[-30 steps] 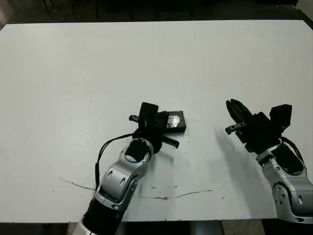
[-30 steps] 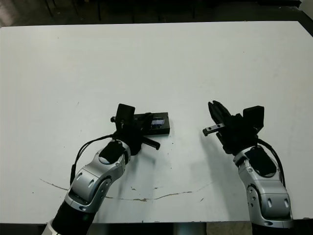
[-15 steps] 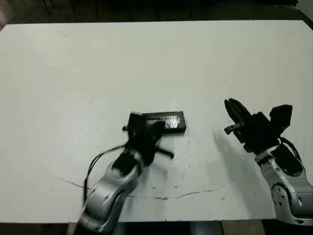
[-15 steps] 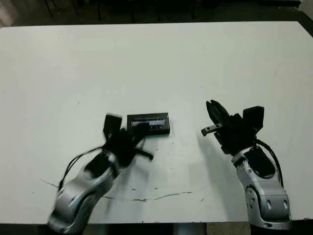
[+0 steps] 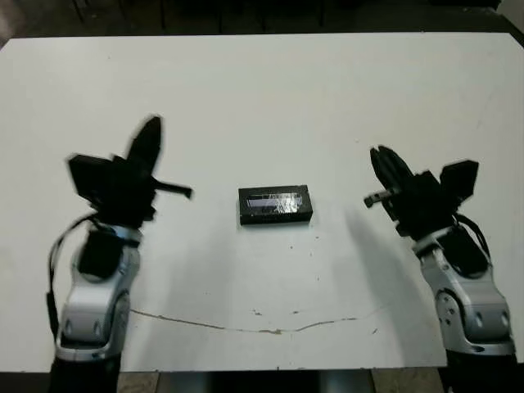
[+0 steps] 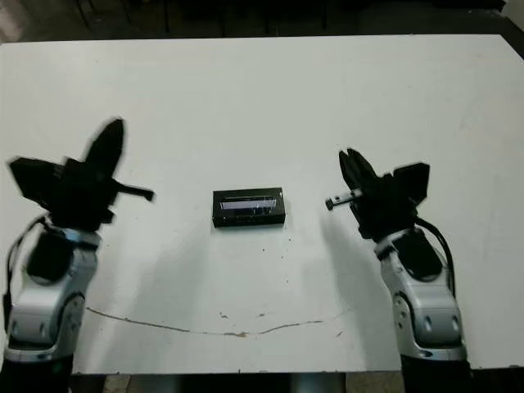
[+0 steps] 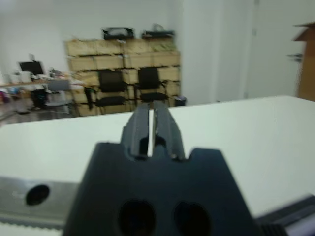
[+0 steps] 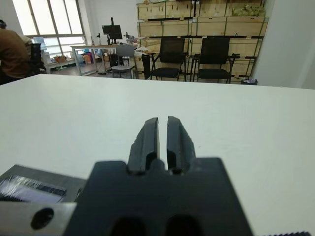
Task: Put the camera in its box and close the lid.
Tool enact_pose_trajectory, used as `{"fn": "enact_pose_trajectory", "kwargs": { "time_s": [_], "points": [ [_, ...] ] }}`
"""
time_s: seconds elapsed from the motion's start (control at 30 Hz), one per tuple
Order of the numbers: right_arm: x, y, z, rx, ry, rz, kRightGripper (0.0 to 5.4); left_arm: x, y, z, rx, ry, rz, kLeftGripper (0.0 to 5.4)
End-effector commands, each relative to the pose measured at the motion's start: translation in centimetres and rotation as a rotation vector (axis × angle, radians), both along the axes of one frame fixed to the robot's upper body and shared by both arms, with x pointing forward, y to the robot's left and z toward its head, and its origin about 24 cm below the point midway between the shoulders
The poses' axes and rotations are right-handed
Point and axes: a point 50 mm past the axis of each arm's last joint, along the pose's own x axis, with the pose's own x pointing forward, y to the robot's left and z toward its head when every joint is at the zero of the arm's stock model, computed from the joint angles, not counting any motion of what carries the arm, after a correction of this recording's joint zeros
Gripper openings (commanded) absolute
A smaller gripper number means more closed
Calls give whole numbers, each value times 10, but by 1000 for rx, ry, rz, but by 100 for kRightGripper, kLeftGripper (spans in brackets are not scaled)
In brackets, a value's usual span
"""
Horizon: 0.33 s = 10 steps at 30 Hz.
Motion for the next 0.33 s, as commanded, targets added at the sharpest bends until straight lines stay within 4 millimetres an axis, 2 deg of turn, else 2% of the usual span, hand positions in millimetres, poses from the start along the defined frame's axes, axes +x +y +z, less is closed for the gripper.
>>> {"fn": "enact_pose_trajectory", "kwargs": {
  "time_s": [0.03,0.33],
  "points": [
    [5,1,-5,-16,20,-39,0,7,11,-11,-51,41,59,2],
    [9,6,-11,-91,-10,-107,0,12,16,-32,-139,91,122,2]
  ]
}}
